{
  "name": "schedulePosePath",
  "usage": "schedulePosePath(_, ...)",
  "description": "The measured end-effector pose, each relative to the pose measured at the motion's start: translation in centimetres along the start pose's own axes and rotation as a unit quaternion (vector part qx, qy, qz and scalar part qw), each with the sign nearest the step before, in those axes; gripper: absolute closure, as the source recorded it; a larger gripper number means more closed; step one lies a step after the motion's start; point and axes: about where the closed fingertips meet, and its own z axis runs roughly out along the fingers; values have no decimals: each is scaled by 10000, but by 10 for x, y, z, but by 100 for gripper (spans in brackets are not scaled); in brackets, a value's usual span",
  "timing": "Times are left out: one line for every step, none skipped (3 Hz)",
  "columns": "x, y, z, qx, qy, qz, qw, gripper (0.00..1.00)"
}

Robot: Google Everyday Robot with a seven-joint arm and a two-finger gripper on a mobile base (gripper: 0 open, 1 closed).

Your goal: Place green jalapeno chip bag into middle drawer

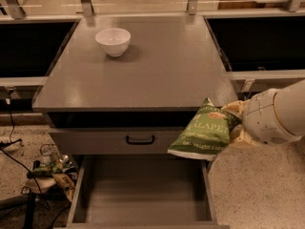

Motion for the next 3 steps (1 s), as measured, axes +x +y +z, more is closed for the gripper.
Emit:
schedulePosePath(-1, 0, -1, 12, -4, -10, 10000, 100)
schedulePosePath(4, 13, 11, 4, -96, 83, 9999, 100)
schedulePosePath(12, 33, 33, -82, -262, 250, 9993, 100)
